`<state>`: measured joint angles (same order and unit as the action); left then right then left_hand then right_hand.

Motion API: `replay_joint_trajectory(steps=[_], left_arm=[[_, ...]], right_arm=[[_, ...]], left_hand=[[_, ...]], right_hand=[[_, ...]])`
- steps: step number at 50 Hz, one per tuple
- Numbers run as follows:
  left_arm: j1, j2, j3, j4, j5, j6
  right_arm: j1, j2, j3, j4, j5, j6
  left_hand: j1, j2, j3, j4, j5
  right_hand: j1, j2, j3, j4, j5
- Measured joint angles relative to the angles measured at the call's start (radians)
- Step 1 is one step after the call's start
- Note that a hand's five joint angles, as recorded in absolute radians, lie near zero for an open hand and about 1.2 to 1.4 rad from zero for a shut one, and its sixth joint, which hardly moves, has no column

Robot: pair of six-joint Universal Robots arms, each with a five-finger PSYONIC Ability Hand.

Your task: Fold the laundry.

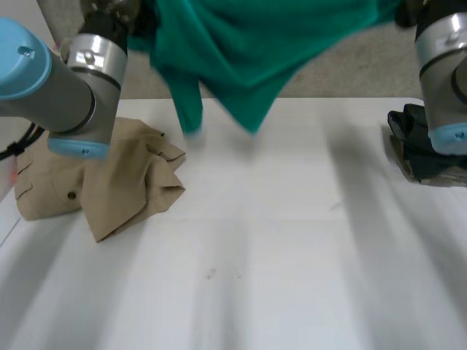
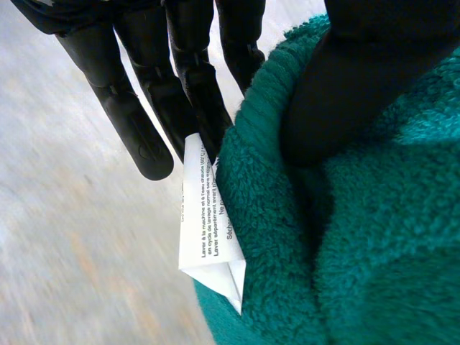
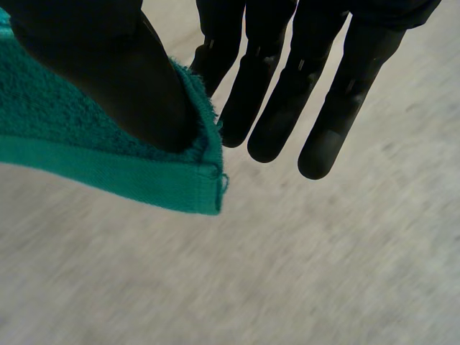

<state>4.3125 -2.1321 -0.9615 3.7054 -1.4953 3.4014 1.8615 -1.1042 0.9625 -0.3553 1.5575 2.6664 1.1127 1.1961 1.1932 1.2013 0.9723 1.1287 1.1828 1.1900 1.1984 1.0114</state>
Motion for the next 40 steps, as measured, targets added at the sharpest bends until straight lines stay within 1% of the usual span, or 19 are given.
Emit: replay_joint_trajectory(steps=[2, 6, 12, 13, 17, 18, 19, 21, 22, 23, 24, 25, 28, 31, 32, 34, 37, 40], left_arm=[[0.002, 0.007, -0.01, 0.063, 0.002, -0.026], [0.004, 0.013, -0.059, 0.078, 0.007, -0.051], [0.002, 0.009, -0.209, -0.004, 0.011, -0.055], [0.002, 0.009, -0.209, -0.004, 0.011, -0.055], [-0.005, 0.008, -0.415, -0.111, 0.008, -0.044], [-0.006, 0.01, -0.444, -0.127, 0.007, -0.041], [-0.007, 0.013, -0.489, -0.152, 0.006, -0.035], [-0.009, 0.025, -0.553, -0.187, 0.004, -0.02], [-0.01, 0.038, -0.592, -0.21, 0.003, -0.008], [-0.01, 0.052, -0.622, -0.227, 0.003, 0.004], [-0.011, 0.065, -0.644, -0.24, 0.003, 0.015], [-0.012, 0.091, -0.68, -0.262, 0.002, 0.036], [-0.013, 0.127, -0.713, -0.282, 0.002, 0.06], [-0.022, 0.219, -0.747, -0.311, 0.005, 0.101], [-0.023, 0.228, -0.748, -0.313, 0.005, 0.104], [-0.03, 0.285, -0.746, -0.322, 0.009, 0.119], [-0.034, 0.321, -0.729, -0.33, 0.012, 0.126], [-0.037, 0.333, -0.696, -0.348, 0.017, 0.128]], right_arm=[[0.004, -0.02, 0.014, -0.051, 0.0, 0.013], [0.008, -0.04, 0.069, -0.058, -0.027, 0.024], [0.009, -0.031, 0.209, 0.034, -0.086, 0.024], [0.009, -0.031, 0.209, 0.034, -0.086, 0.024], [0.002, 0.002, 0.386, 0.119, -0.116, 0.013], [0.001, 0.007, 0.41, 0.128, -0.118, 0.011], [0.0, 0.013, 0.447, 0.139, -0.122, 0.005], [-0.004, 0.019, 0.499, 0.15, -0.129, -0.007], [-0.007, 0.021, 0.523, 0.154, -0.133, -0.015], [-0.012, 0.022, 0.548, 0.156, -0.139, -0.026], [-0.017, 0.021, 0.565, 0.157, -0.144, -0.035], [-0.026, 0.02, 0.592, 0.159, -0.155, -0.052], [-0.039, 0.018, 0.62, 0.158, -0.168, -0.073], [-0.062, 0.01, 0.66, 0.157, -0.195, -0.106], [-0.064, 0.009, 0.662, 0.157, -0.197, -0.108], [-0.072, 0.002, 0.673, 0.156, -0.206, -0.117], [-0.079, -0.008, 0.679, 0.155, -0.212, -0.119], [-0.086, -0.018, 0.683, 0.155, -0.214, -0.119]], left_hand=[[0.0, 0.0, 0.0, 0.0, 0.0], [0.0, 0.0, 0.0, 0.0, 0.0], [0.0, 0.0, 0.0, 0.0, 0.0], [0.0, 0.0, 0.0, 0.0, 0.0], [-0.002, -0.009, -0.008, -0.01, -0.002], [-0.043, -0.113, -0.103, -0.11, -0.063], [-0.089, -0.168, -0.16, -0.168, -0.112], [-0.184, -0.254, -0.248, -0.252, -0.194], [-0.184, -0.254, -0.248, -0.252, -0.194], [-0.306, -0.364, -0.356, -0.372, -0.315], [-0.306, -0.364, -0.356, -0.372, -0.315], [-0.344, -0.419, -0.409, -0.43, -0.373], [-0.349, -0.438, -0.431, -0.448, -0.397], [-0.361, -0.455, -0.448, -0.467, -0.417], [-0.369, -0.461, -0.454, -0.473, -0.423], [-0.449, -0.531, -0.527, -0.544, -0.492], [-0.527, -0.607, -0.604, -0.615, -0.566], [-0.542, -0.625, -0.617, -0.635, -0.587]], right_hand=[[0.0, 0.0, 0.0, 0.0, 0.003], [0.0, 0.0, 0.0, 0.0, 0.004], [0.0, 0.0, 0.0, 0.0, 0.005], [0.0, 0.0, 0.0, 0.0, 0.005], [0.0, 0.0, 0.001, 0.0, 0.006], [0.0, 0.0, 0.001, 0.0, 0.006], [0.0, 0.0, 0.001, 0.0, 0.006], [0.0, 0.0, 0.001, 0.0, 0.006], [0.0, 0.0, 0.001, 0.0, 0.006], [0.0, 0.0, 0.001, 0.0, 0.006], [0.0, 0.0, 0.001, 0.0, 0.006], [0.0, 0.0, 0.001, 0.0, 0.006], [0.0, 0.0, 0.001, 0.0, 0.006], [0.0, 0.0, 0.001, 0.0, 0.006], [0.0, 0.0, 0.001, 0.0, 0.006], [0.0, 0.0, 0.001, 0.0, 0.006], [0.0, 0.0, 0.001, 0.0, 0.006], [0.0, 0.0, 0.001, 0.0, 0.006]])
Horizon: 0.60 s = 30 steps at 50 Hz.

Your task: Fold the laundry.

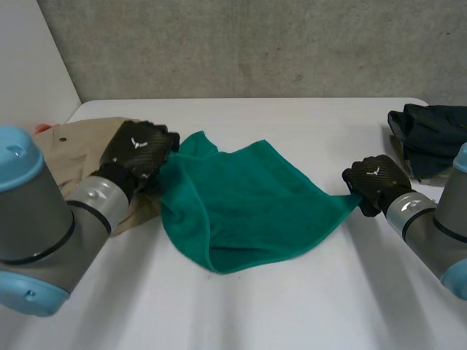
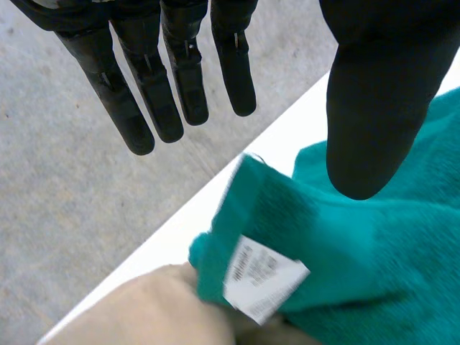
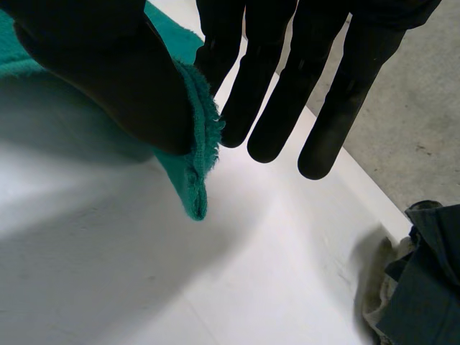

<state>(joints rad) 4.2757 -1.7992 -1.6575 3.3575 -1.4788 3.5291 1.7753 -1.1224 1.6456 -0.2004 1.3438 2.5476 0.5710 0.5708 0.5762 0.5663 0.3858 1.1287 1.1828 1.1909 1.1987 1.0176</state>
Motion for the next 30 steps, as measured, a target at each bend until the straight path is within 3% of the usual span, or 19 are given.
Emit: replay_joint_trajectory(steps=[9, 15, 22, 25, 30], left_arm=[[0.002, -0.116, 0.179, -0.155, 0.072, 0.02], [0.0, -0.269, 0.342, -0.293, 0.111, 0.118], [-0.006, -0.377, 0.449, -0.361, 0.109, 0.216], [-0.008, -0.409, 0.476, -0.374, 0.085, 0.243], [-0.021, -0.397, 0.485, -0.369, 0.012, 0.246]], right_arm=[[-0.01, -0.009, 0.01, -0.001, 0.0, 0.0], [-0.009, -0.009, 0.021, -0.001, 0.0, -0.009], [-0.006, -0.008, 0.029, -0.001, -0.002, -0.015], [-0.006, -0.008, 0.028, -0.001, -0.002, -0.022], [-0.019, -0.014, 0.015, 0.006, 0.004, -0.051]], left_hand=[[0.0, -0.001, 0.0, 0.0, -0.001], [-0.022, -0.025, -0.025, -0.026, -0.027], [0.007, 0.006, 0.006, -0.008, -0.008], [0.513, 0.462, 0.452, 0.466, 0.464], [0.598, 0.622, 0.612, 0.631, 0.595]], right_hand=[[0.0, 0.0, 0.0, 0.0, 0.0], [0.0, 0.0, 0.0, 0.0, 0.0], [0.0, 0.0, 0.0, 0.0, 0.0], [0.0, 0.0, 0.0, 0.0, 0.0], [0.0, 0.0, 0.0, 0.0, 0.0]])
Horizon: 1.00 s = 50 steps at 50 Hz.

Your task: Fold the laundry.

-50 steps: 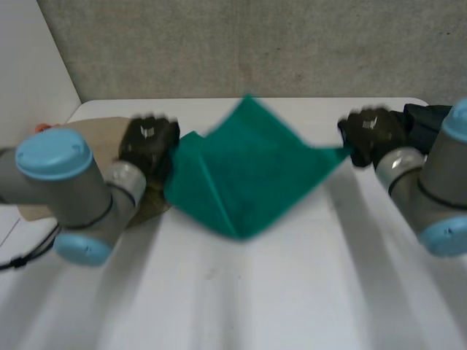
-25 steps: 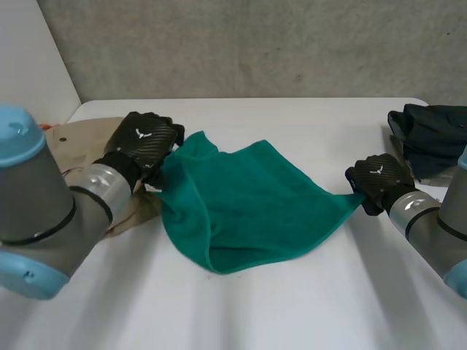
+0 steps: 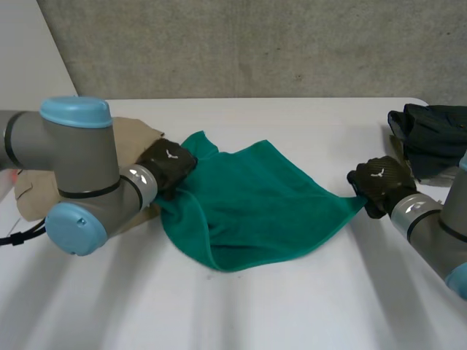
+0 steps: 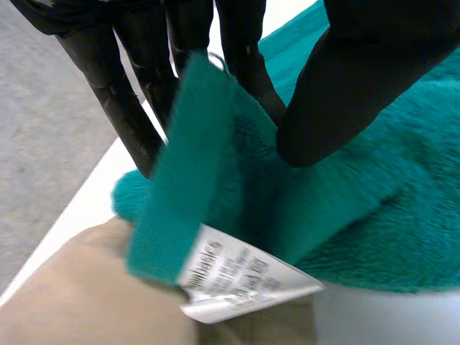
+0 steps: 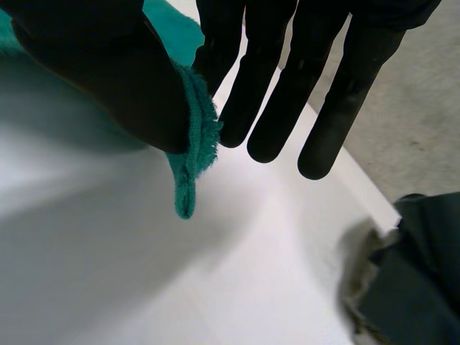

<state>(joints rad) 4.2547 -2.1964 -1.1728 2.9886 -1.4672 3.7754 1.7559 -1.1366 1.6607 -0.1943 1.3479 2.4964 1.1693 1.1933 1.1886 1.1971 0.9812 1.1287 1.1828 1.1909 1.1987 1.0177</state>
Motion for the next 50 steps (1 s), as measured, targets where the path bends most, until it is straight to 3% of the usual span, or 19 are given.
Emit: replay_joint_trajectory(steps=[8, 17, 25, 31, 40, 45, 50], left_arm=[[-0.013, 0.185, -0.035, 0.031, -0.082, -0.036], [0.018, 0.452, -0.125, 0.033, -0.079, -0.093], [0.078, 0.548, -0.261, 0.031, -0.069, -0.102], [0.091, 0.517, -0.358, 0.039, -0.056, -0.1], [0.094, 0.269, -0.278, 0.174, -0.04, -0.095], [0.097, 0.121, -0.094, 0.305, -0.038, -0.099], [0.101, -0.008, 0.111, 0.429, -0.031, -0.102]], right_arm=[[-0.061, -0.125, -0.07, 0.135, 0.008, -0.113], [-0.163, -0.399, -0.274, 0.451, -0.008, -0.2], [-0.199, -0.482, -0.349, 0.643, -0.065, -0.222], [-0.212, -0.412, -0.317, 0.71, -0.067, -0.288], [-0.206, -0.15, -0.409, 0.696, -0.002, -0.305], [-0.153, 0.006, -0.532, 0.571, 0.073, -0.236], [-0.088, 0.074, -0.616, 0.318, 0.142, -0.184]], left_hand=[[0.0, 0.001, 0.0, 0.0, 0.0], [0.0, 0.003, 0.004, 0.0, 0.0], [0.0, 0.003, 0.004, 0.0, 0.0], [0.0, 0.003, 0.004, 0.004, 0.0], [0.0, 0.004, 0.005, 0.004, 0.0], [0.0, 0.004, 0.005, 0.004, 0.0], [0.0, 0.004, 0.005, 0.004, 0.0]], right_hand=[[0.0, 0.0, 0.0, 0.0, 0.0], [0.0, 0.0, 0.0, 0.0, 0.0], [0.0, 0.0, 0.001, 0.0, 0.001], [0.0, 0.0, 0.0, 0.0, 0.001], [0.0, 0.0, 0.001, 0.0, 0.001], [0.0, 0.0, 0.001, 0.0, 0.001], [0.0, 0.0, 0.001, 0.0, 0.001]])
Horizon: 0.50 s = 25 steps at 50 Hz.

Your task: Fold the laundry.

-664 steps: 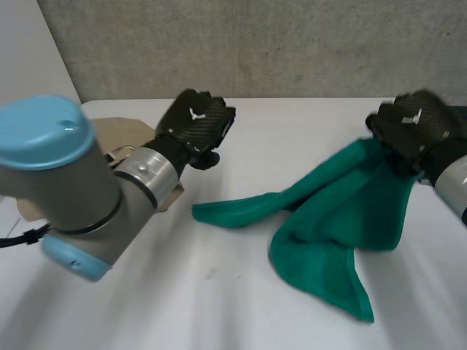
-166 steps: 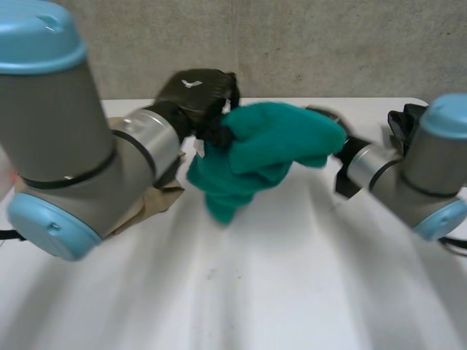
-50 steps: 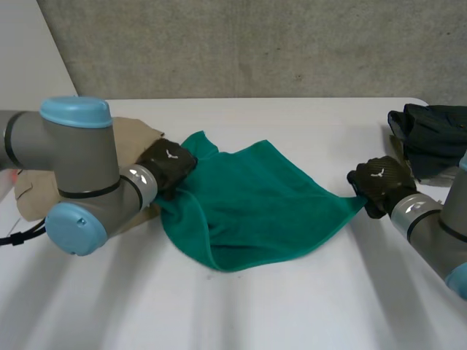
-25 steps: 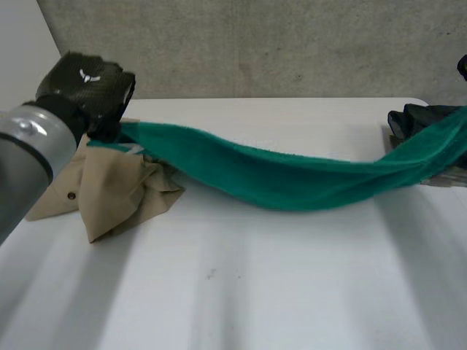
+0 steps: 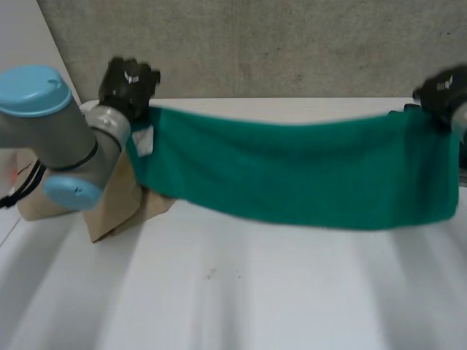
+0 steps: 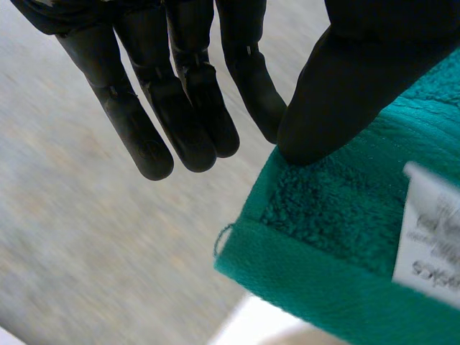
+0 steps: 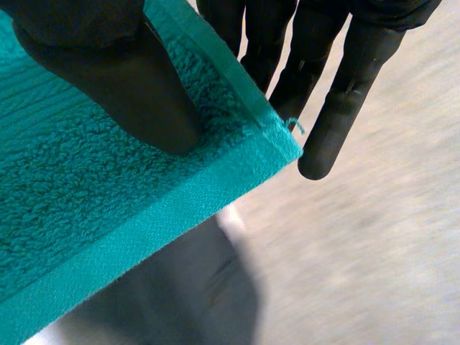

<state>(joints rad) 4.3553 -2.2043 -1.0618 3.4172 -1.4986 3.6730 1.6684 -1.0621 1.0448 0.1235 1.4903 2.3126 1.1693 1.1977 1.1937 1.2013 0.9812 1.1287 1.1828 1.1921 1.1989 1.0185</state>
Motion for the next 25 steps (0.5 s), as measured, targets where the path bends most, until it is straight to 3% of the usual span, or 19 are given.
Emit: replay_joint_trajectory(steps=[8, 9, 13, 21, 25], left_arm=[[0.006, -0.064, 0.226, 0.275, 0.014, -0.035], [0.007, -0.055, 0.257, 0.361, 0.012, -0.062], [0.018, -0.012, 0.285, 0.484, 0.002, -0.125], [0.048, 0.058, 0.188, 0.449, -0.009, -0.192], [0.056, 0.094, 0.03, 0.381, -0.008, -0.198]], right_arm=[[0.082, -0.034, -0.062, -0.524, 0.067, 0.102], [0.093, -0.054, -0.067, -0.621, 0.075, 0.124], [0.106, -0.089, -0.074, -0.738, 0.082, 0.162], [0.109, -0.099, -0.049, -0.663, 0.068, 0.181], [0.107, -0.083, 0.014, -0.549, 0.043, 0.181]], left_hand=[[0.0, 0.0, 0.0, 0.0, 0.0], [0.0, 0.0, 0.0, 0.0, 0.0], [0.0, 0.0, 0.0, 0.0, 0.0], [0.0, 0.0, 0.0, 0.0, 0.0], [0.0, 0.0, 0.0, 0.0, 0.0]], right_hand=[[0.0, 0.001, 0.002, 0.001, 0.0], [0.0, 0.001, 0.002, 0.001, 0.0], [0.0, 0.001, 0.002, 0.002, 0.0], [0.0, 0.001, 0.002, 0.002, 0.0], [0.0, 0.001, 0.002, 0.002, 0.0]])
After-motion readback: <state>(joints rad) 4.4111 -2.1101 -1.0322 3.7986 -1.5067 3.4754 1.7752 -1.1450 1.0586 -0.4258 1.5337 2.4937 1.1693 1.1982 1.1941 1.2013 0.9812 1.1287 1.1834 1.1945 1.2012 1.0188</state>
